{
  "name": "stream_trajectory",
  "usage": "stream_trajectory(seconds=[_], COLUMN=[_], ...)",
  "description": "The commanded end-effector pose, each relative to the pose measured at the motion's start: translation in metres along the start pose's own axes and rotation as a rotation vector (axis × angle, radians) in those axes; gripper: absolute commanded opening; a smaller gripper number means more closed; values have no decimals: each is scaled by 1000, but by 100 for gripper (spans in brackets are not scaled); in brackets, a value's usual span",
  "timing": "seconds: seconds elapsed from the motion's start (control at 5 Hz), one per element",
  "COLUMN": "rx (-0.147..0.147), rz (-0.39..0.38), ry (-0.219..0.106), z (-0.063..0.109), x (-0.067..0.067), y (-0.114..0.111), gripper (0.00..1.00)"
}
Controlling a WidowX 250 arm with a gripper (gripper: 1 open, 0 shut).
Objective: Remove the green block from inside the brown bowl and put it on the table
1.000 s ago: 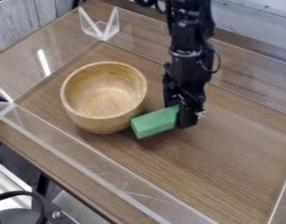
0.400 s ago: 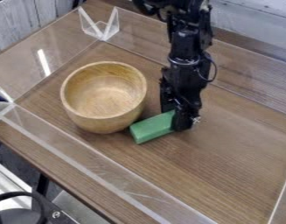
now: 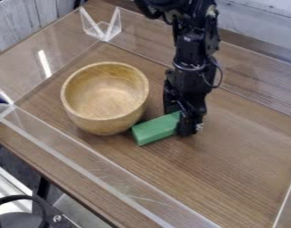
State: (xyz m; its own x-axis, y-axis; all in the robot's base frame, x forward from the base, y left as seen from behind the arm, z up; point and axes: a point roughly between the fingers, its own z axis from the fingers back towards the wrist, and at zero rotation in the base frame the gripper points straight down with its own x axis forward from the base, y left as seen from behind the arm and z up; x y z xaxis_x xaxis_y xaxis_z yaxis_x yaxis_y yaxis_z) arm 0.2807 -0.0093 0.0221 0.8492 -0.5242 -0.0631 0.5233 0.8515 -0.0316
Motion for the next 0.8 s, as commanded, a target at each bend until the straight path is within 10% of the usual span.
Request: stream_trajectory(seconds=[0.0,0.2,0.6], rx=[59,93,168], rz=[9,30,60], ry=[-113,-181,-231], z=[38,70,54], x=[-1,-13,-19], y=[6,11,40], gripper=[100,100,100])
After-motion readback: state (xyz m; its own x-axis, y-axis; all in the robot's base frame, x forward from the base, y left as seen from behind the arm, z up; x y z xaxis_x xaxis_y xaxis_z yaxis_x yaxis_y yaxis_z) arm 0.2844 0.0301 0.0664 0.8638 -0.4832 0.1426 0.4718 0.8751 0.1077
